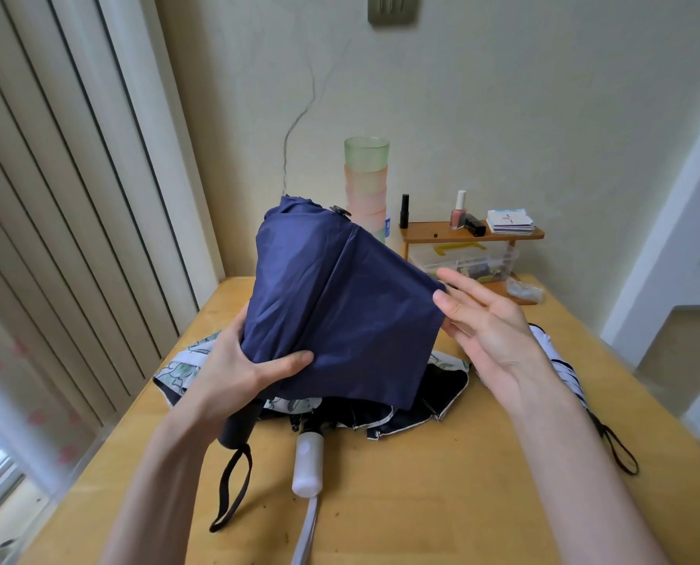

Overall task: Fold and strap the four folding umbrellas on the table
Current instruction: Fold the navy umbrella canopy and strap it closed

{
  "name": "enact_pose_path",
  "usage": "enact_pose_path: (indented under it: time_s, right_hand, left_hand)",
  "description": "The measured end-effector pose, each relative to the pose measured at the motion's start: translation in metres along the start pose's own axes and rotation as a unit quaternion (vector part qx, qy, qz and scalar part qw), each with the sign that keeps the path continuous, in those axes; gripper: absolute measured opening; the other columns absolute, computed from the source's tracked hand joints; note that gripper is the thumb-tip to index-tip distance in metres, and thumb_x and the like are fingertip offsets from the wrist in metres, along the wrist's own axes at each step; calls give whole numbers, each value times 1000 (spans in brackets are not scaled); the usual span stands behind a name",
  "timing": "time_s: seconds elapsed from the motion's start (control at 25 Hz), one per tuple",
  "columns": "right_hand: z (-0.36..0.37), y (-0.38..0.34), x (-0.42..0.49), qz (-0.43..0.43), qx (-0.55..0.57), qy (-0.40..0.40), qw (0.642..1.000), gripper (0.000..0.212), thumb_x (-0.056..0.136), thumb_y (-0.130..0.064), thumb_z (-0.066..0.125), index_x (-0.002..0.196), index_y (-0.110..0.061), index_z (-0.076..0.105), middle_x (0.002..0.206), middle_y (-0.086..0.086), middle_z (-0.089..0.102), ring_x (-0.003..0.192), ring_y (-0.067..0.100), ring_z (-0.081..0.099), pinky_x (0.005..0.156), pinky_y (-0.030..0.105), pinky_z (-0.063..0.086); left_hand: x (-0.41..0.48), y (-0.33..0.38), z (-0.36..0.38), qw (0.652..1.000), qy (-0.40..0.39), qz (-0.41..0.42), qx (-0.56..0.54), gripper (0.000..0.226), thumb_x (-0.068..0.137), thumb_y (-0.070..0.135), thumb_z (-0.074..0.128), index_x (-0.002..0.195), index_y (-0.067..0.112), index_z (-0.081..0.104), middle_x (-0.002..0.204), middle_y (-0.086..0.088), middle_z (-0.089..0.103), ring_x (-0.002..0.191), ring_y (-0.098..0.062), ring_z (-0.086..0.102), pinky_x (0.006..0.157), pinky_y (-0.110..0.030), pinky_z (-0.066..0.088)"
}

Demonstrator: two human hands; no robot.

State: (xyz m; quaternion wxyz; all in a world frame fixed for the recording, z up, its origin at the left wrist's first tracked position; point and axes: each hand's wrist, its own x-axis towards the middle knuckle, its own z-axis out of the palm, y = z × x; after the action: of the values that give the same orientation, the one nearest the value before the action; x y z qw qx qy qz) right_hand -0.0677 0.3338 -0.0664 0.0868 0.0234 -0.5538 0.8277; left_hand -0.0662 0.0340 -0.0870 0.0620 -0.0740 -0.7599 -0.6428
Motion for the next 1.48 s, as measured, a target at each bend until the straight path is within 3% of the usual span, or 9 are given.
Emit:
enact_pose_path:
  time_s: [0.24,0.4,0.68,0.76,0.84,1.0,1.12,1.28,1.48]
  right_hand:
    - [7,5,-2,17,-109,10,994,22,96,-19,75,112,-5,77,107,7,82,106,27,78,94,32,62]
    - [14,9,2,-56,-105,77,990,22,95,-14,77,116,-11,76,108,3,82,108,20,77,95,33,59]
    - [21,12,0,-77,-129,52,987,20,106,-32,64,114,-18,76,110,-1,81,101,8,76,84,27,58]
    - [23,18,3,-170,-210,104,957,37,106,-41,62,89,-8,63,82,7,76,72,9,59,69,32,48]
    - [26,22,3,-208,-234,122,942,48,107,-40,61,76,-9,42,59,-3,42,62,9,33,59,30,30]
    - [31,26,-1,-90,-229,22,969,57,101,-50,67,84,3,54,71,0,44,67,14,43,65,31,35]
    - [31,26,-2,-134,-296,49,944,50,105,-42,61,86,4,61,54,-3,32,49,16,29,47,29,30]
    - [34,22,-1,-201,-308,51,928,58,105,-40,61,71,-2,33,53,-7,24,56,18,20,55,35,19]
    - [32,23,2,-208,-299,24,931,58,105,-41,62,72,0,39,55,2,27,59,18,24,57,36,23]
  left_hand:
    - [-1,0,-2,1000,13,10,-12,74,57,26,99,120,38,62,110,25,75,103,-1,72,77,-20,58]
    - [2,1,2,999,33,4,-31,74,57,32,101,121,38,64,111,21,76,103,-4,73,82,-26,58]
    - [-3,8,16,998,20,-22,-49,64,58,27,98,112,34,64,99,24,77,94,-1,74,81,-24,57]
    - [-3,8,22,998,23,-33,-57,68,57,28,103,114,29,67,104,17,79,100,-7,75,87,-31,57]
    - [-3,8,28,995,29,-49,-81,71,56,25,103,118,23,68,107,10,80,102,-13,77,88,-33,59]
    - [-1,10,22,988,65,-68,-121,69,60,29,102,119,20,67,105,6,81,97,-15,79,80,-31,61]
    - [-1,12,19,986,89,-68,-121,72,60,30,102,121,20,67,109,4,81,100,-18,78,88,-38,60]
    - [-1,12,23,980,116,-64,-150,58,70,24,95,120,20,66,105,6,81,97,-16,79,82,-32,60]
    - [0,6,28,981,121,-66,-139,55,71,23,95,117,24,64,109,4,79,95,-11,77,83,-29,60]
